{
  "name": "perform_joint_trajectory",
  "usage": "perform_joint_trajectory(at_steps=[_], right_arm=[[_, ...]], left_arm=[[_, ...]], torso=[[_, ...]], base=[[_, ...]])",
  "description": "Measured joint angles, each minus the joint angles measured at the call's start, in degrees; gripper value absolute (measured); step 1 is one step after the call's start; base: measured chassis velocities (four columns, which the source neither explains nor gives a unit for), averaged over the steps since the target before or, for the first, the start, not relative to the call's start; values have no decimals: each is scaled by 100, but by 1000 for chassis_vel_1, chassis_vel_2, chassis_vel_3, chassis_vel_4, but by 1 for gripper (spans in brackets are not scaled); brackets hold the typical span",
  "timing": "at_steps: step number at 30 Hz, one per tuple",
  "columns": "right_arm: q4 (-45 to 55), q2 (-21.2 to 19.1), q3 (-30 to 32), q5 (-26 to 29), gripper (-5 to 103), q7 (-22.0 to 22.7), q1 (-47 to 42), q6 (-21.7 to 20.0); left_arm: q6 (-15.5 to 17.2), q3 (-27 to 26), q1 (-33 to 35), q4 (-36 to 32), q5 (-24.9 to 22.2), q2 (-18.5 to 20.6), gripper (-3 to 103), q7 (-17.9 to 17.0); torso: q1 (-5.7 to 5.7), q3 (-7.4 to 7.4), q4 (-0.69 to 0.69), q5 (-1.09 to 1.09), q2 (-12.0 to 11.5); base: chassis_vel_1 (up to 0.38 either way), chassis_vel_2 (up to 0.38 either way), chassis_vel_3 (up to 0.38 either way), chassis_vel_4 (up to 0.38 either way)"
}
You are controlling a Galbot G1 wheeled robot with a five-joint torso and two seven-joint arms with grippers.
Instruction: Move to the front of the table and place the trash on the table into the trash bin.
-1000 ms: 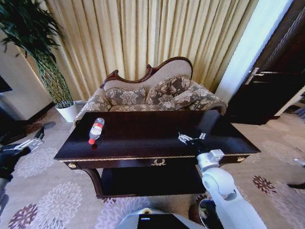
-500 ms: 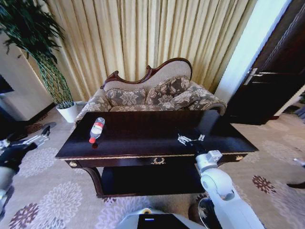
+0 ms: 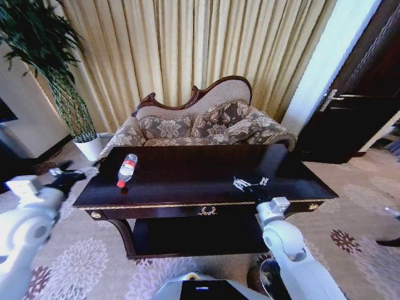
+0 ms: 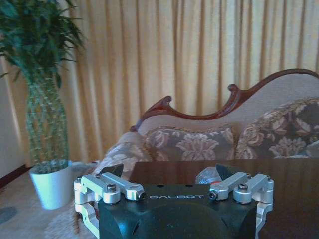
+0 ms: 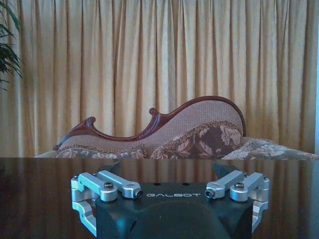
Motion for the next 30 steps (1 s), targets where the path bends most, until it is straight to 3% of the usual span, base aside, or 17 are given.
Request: perform_joint_trajectory(at_steps=[3,5,6,8,11,13,14,16,22,30], right_arm=[[-19,12,6,-1,100,2,0,4],[-50,29,16,-4,100,5,1,14],[-50,29,16,-4,100,5,1,14],[-91,51,31,-12,100,12,11,28],[-117,72,44,-18,100,26,18,35],[-135,94,61,-28,100,49,26,43],[-135,94,61,-28,100,49,26,43],[-167,111,75,-54,100,63,28,64],[-253,136,73,-116,100,88,47,104],[-332,179,42,-182,100,88,54,146]], left_arm=[[-53,410,-348,235,-2,185,100,-49],[28,839,-719,334,-157,371,100,-375],[28,839,-719,334,-157,371,100,-375],[355,1216,-1037,164,-632,532,100,-898],[550,1395,-1201,27,-861,618,100,-1083],[791,1563,-1382,-122,-1257,696,100,-1299],[791,1563,-1382,-122,-1257,696,100,-1299],[1128,1673,-1600,-239,-1959,731,100,-1776],[1372,1628,-1743,-252,-2508,730,100,-2255],[1372,1402,-1427,-218,-2289,769,100,-2391]], torso=[[1,0,0,-1,0],[1,0,1,-1,0],[1,0,1,-1,0],[0,0,1,0,0],[0,0,1,1,0],[0,0,1,1,0],[0,0,1,1,0],[0,0,2,0,0],[0,0,1,0,0],[0,-1,2,0,0]], base=[[0,0,0,0],[0,0,0,0],[0,0,0,0],[0,0,0,0],[0,0,0,0],[0,0,0,0],[0,0,0,0],[0,0,0,0],[0,0,0,0],[0,0,0,0]])
